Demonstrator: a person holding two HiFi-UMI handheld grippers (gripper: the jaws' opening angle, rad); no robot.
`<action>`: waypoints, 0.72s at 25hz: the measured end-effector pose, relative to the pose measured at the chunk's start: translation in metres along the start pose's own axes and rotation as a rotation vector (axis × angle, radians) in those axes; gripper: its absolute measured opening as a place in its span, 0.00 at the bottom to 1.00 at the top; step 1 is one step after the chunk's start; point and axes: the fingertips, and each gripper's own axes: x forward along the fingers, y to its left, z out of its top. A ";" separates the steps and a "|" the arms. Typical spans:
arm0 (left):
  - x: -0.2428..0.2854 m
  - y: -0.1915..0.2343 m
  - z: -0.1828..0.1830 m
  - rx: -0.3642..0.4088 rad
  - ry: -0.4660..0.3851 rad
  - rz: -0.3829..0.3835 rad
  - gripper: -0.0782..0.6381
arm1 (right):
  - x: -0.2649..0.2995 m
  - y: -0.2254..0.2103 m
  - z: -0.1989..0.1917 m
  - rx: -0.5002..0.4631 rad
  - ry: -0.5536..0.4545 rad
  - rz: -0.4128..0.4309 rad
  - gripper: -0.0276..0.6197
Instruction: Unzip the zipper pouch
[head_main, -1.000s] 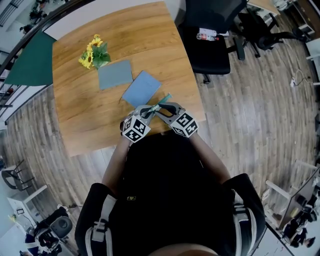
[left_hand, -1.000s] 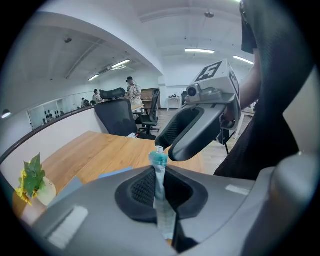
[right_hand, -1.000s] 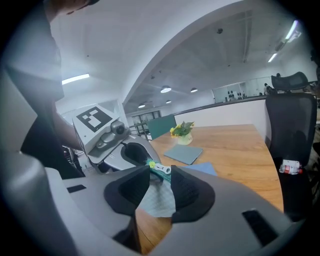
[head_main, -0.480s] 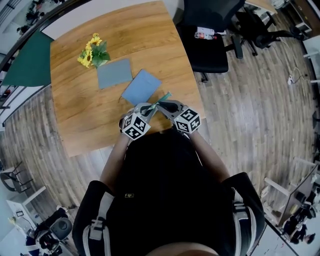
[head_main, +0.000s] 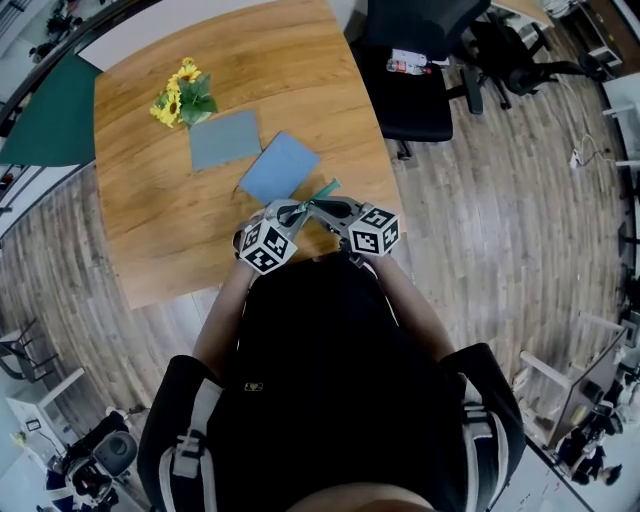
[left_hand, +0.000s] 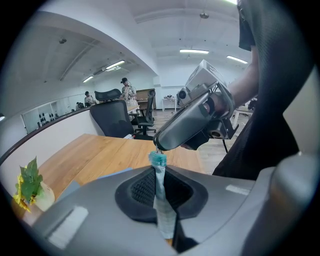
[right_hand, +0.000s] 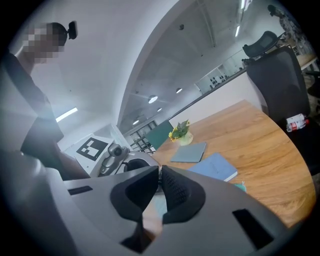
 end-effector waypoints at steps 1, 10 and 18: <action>0.000 0.000 0.000 0.001 0.000 -0.001 0.12 | 0.000 0.000 0.000 0.002 -0.001 -0.003 0.08; -0.003 -0.003 0.000 -0.023 -0.016 -0.001 0.12 | -0.001 0.004 -0.002 -0.019 0.004 -0.022 0.05; -0.001 0.000 -0.001 -0.048 -0.028 0.016 0.12 | 0.003 0.001 0.001 -0.110 0.037 -0.103 0.05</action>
